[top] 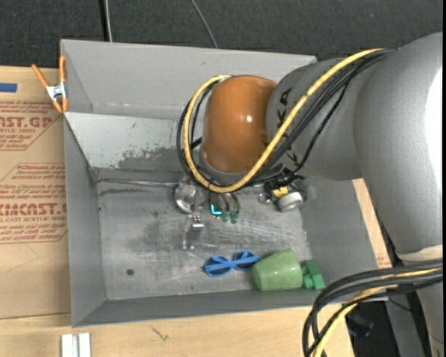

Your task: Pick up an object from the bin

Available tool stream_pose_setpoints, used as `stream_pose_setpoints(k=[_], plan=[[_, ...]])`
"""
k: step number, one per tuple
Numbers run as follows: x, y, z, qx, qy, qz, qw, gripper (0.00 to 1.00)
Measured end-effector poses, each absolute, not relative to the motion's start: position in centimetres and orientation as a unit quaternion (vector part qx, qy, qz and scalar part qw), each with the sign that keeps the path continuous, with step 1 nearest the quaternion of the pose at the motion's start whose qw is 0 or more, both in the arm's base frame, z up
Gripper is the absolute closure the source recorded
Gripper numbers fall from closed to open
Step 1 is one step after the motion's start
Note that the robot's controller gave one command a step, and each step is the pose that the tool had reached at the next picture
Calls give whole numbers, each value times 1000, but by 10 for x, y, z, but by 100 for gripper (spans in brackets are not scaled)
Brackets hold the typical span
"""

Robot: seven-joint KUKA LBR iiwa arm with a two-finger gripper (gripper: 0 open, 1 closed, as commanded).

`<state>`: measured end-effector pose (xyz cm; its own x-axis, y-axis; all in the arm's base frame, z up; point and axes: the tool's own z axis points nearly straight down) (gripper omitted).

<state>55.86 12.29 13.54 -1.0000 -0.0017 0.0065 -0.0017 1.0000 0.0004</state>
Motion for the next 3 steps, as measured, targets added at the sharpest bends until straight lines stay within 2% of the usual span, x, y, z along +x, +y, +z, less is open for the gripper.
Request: stream_pose_setpoints(k=[1, 2, 3], plan=[[542, 93, 81, 156, -988, 0, -1, 0], [505, 38, 136, 351, -936, 1, -1, 0], [496, 50, 73, 299, -954, 0, -4, 0]])
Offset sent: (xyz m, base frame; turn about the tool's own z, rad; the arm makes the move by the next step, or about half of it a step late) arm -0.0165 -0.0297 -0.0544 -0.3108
